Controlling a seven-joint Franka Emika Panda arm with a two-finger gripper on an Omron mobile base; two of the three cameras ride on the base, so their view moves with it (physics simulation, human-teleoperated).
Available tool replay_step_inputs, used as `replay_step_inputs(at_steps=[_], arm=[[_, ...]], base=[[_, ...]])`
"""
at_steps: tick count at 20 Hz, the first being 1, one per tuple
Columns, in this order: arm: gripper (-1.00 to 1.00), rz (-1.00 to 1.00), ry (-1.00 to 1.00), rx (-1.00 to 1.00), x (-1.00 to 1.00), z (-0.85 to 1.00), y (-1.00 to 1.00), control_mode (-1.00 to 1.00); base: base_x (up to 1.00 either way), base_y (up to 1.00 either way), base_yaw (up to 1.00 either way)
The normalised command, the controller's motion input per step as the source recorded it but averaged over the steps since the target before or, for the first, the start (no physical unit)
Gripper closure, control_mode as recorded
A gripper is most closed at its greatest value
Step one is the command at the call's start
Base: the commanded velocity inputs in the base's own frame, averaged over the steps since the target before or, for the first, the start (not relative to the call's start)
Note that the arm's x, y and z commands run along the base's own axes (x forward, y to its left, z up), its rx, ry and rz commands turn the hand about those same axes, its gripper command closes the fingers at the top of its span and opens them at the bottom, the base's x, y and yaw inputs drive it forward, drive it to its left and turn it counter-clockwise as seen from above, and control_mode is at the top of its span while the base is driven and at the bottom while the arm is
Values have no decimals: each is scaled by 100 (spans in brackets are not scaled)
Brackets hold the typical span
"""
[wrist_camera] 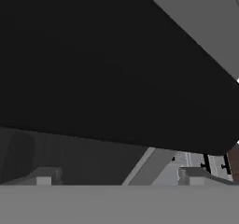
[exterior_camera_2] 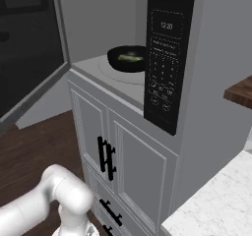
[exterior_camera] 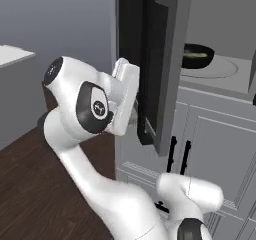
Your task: Pick the cucumber from the sink and place it in the bowl. Then pick the bowl and place it in the microwave. Then close the microwave door and press the start button.
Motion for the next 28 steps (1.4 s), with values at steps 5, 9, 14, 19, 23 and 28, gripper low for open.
replay_step_inputs(at_steps=[5,9,14,19,23,28], arm=[[-100,0,17,15,1,3,-100,-100],[-100,0,15,3,34,0,-100,-100],[-100,-6,9,0,65,0,-100,-100],[-100,-8,0,0,72,0,-83,-100],[-100,-2,0,2,73,1,-71,-100],[-100,0,0,5,51,0,-68,-100]], base=[[0,0,0],[0,0,0],[0,0,0],[0,0,0],[0,0,0],[0,0,0]])
